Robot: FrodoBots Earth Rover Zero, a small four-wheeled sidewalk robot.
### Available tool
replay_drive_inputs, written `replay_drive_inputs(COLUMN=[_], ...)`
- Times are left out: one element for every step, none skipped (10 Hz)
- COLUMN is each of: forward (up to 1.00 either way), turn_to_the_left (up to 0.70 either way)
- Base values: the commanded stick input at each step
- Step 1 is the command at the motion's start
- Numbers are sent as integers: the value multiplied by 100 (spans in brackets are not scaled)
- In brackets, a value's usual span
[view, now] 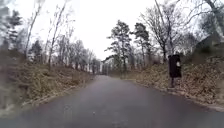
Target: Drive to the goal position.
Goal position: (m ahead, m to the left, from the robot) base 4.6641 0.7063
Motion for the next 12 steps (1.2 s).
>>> replay_drive_inputs(forward=[100,100,100,100,100,100,100,100,100,100,100,100], turn_to_the_left=[1,1,1,1,1,1,1,1,1,1,1,1])
